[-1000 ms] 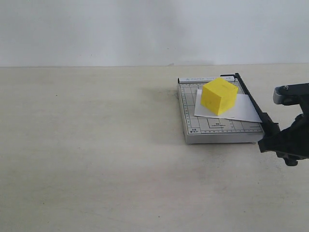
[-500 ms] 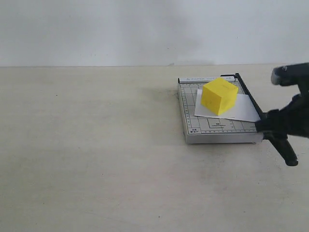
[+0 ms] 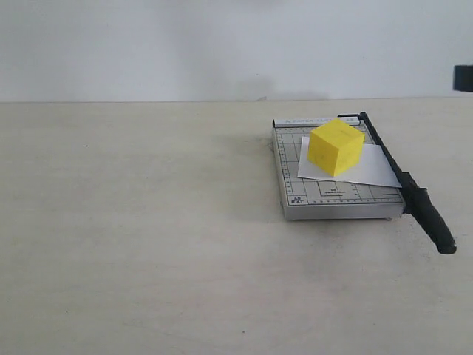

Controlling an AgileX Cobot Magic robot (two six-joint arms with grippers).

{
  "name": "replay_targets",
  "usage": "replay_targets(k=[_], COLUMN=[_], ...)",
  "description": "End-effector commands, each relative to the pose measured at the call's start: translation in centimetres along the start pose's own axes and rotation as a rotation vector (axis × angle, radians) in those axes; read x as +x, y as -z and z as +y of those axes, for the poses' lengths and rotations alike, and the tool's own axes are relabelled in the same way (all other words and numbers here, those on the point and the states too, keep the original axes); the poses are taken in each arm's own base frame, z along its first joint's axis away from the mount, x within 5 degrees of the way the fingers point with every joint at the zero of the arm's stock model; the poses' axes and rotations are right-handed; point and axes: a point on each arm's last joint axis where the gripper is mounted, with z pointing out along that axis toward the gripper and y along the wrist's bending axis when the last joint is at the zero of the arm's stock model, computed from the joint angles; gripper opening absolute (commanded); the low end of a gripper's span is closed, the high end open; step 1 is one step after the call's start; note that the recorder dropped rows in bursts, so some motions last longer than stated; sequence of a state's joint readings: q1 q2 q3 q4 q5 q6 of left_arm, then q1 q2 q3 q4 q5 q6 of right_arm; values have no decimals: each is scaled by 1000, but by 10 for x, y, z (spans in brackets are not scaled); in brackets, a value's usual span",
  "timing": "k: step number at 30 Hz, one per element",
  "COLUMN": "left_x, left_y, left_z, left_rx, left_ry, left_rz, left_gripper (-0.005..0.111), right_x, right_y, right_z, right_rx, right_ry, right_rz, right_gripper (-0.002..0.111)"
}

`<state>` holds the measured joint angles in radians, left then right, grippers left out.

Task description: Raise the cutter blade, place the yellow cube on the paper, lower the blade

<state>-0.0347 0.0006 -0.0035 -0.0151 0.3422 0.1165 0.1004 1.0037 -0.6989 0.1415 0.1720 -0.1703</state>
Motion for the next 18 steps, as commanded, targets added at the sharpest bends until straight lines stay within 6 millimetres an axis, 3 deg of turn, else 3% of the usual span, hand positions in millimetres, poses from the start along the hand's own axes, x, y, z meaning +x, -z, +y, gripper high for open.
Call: replay_targets(k=[1, 5, 11, 13, 18], left_x=[1, 1, 1, 1, 0], left_y=[0, 0, 0, 0, 0], left_z=[0, 0, 0, 0, 0], left_rx=[-4, -4, -4, -4, -4], left_ry=[8, 8, 8, 8, 8], left_rz=[0, 0, 0, 0, -4], left_gripper=[4, 4, 4, 4, 4], right_x=[9, 26, 66, 75, 78], right_y=[64, 118, 184, 196, 203], right_z=[2, 7, 19, 20, 26], right_rx=[-1, -42, -147, -159, -215], right_ry=[-41, -98, -94, -79, -93], right_rz=[-205, -329, -367, -390, -296], right_gripper=[0, 0, 0, 0, 0])
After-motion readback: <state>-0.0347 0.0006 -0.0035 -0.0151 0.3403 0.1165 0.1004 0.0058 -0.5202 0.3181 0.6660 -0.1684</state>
